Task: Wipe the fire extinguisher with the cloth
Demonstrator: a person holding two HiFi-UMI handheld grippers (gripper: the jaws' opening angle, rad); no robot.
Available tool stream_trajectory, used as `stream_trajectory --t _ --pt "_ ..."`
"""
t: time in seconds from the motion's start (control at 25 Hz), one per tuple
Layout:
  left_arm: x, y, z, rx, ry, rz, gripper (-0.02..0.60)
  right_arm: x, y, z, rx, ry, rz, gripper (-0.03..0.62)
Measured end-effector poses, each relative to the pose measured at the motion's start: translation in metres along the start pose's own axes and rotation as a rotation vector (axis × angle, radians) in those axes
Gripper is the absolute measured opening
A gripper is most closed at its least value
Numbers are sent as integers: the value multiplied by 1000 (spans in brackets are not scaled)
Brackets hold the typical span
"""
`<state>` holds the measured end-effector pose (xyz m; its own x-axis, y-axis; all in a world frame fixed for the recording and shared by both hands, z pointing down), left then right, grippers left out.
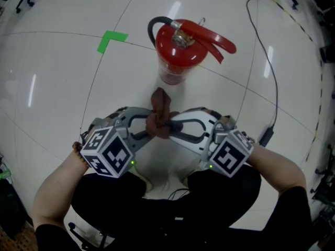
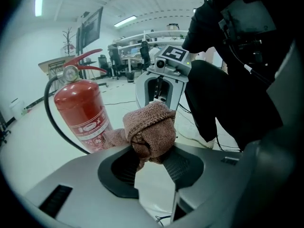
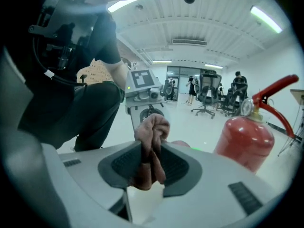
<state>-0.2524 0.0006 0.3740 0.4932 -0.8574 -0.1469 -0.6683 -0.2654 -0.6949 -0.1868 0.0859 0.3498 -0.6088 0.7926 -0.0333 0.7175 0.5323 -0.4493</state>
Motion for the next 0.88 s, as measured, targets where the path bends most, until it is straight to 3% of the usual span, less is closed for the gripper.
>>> stream_trajectory --t 0.2,0.48,0.72,0.88 --pt "23 10 -6 -6 33 138 135 -17 11 -4 -15 -50 -91 153" --pt "58 32 0 -80 95 339 135 -31 19 -21 31 -173 -193 7" --pt "90 46 8 -137 137 494 135 -34 16 -36 74 -260 -212 2" --pt "113 49 15 -143 149 551 135 -34 8 -45 95 -284 -210 2"
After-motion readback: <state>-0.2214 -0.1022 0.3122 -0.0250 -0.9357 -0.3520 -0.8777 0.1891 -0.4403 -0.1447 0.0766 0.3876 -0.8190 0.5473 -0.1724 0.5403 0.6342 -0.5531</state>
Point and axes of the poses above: the fingertips, and each gripper's own axes: y backward along the fingers, x to its left, z out of its top, the point moved 6 cm from there along y, backward along the fingers, and after that the axes turned 15 degrees about z, right-handed, at the moved point
